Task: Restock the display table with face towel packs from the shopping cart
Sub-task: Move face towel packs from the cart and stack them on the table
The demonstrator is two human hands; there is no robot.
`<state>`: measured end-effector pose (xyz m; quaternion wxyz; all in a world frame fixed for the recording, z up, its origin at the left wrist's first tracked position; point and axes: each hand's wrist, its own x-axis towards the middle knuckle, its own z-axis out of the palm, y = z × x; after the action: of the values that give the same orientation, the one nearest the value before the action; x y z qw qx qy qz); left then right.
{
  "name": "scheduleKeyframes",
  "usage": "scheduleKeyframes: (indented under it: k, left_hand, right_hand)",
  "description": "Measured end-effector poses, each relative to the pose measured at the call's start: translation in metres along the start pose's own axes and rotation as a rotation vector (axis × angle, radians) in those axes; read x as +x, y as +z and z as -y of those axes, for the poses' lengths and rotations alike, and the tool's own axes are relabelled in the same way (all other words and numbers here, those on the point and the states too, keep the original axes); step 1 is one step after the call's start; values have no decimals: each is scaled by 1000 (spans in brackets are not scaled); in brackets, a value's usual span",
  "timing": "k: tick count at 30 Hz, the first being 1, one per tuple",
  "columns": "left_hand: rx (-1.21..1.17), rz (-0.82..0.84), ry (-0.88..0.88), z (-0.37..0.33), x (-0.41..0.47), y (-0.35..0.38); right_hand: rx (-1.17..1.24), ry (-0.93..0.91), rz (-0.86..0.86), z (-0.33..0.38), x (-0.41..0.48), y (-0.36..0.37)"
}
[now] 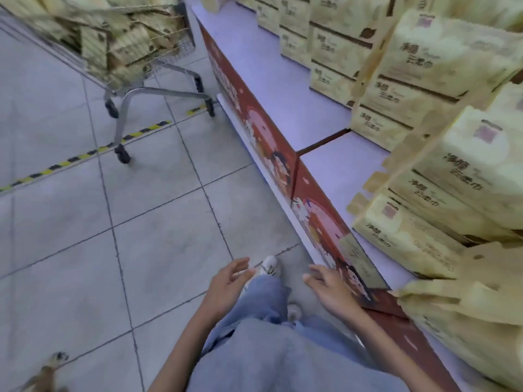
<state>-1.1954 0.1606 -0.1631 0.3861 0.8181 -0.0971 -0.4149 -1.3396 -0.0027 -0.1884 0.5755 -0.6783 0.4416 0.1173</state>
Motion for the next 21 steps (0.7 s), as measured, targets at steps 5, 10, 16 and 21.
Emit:
scheduleKeyframes:
  k: [5,10,16,21]
  left_hand:
    - [-199,-178,-119,32,-21,-27]
    - [-357,-308,-213,51,-15,-56]
    - [-433,-354,-241,47,36,-112]
    - [-409,-341,-197,27,90,-177]
  right_hand:
    - [-260,-127,148,47,20,22]
    - [-372,-168,266,95,57,58]
    - [-446,-181,337,158,112,99]
    - [-466,-175,349,211,156,123]
